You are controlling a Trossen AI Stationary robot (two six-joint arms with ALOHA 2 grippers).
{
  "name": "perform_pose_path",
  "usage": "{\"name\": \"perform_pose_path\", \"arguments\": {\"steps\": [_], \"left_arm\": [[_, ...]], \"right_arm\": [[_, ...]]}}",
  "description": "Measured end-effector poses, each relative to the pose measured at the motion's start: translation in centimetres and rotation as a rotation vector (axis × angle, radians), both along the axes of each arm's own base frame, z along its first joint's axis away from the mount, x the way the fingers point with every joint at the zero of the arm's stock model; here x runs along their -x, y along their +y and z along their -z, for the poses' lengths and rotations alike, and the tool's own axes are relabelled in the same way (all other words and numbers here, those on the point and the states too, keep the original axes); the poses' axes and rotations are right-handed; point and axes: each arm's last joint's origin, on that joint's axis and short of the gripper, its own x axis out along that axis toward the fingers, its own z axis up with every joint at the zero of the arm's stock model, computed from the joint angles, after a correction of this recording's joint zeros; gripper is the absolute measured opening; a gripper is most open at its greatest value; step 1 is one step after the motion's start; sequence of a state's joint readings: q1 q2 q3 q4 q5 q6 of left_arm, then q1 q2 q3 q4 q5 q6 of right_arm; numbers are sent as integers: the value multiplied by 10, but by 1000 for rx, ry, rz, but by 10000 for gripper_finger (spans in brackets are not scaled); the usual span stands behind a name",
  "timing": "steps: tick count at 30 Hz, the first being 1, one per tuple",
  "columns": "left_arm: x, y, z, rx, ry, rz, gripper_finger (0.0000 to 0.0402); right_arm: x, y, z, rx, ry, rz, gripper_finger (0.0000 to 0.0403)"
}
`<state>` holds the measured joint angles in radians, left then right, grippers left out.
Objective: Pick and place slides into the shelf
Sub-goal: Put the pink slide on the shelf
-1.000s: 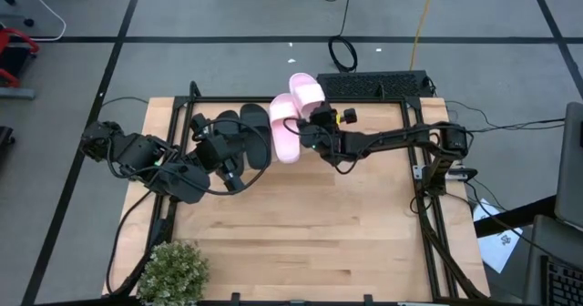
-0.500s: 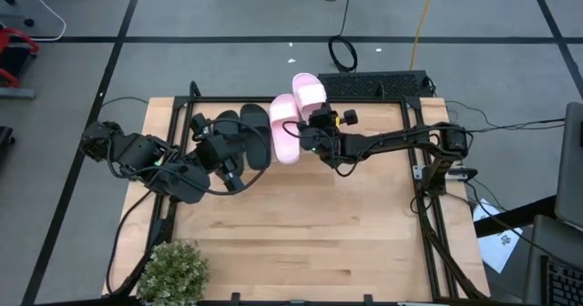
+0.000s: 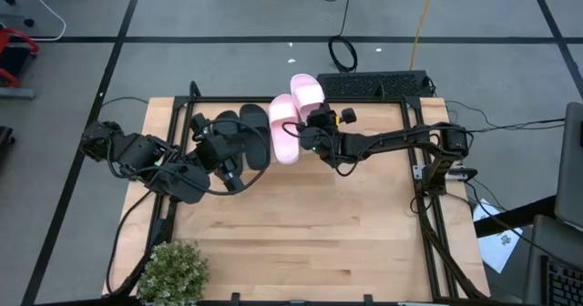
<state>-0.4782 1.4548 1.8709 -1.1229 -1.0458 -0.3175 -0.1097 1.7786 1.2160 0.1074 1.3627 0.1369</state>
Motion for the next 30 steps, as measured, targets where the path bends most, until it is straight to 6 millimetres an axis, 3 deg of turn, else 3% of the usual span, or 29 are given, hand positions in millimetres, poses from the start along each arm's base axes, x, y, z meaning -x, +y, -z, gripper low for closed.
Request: {"name": "perform_pose_path", "arguments": {"steps": [17,30], "left_arm": [[0,0,0,-6,6,3,113],[0,0,0,-7,6,3,113]], "right_arm": [[0,10,-4,7,102,-40,0],[6,-17,1,-63,149,-59,0]]}}
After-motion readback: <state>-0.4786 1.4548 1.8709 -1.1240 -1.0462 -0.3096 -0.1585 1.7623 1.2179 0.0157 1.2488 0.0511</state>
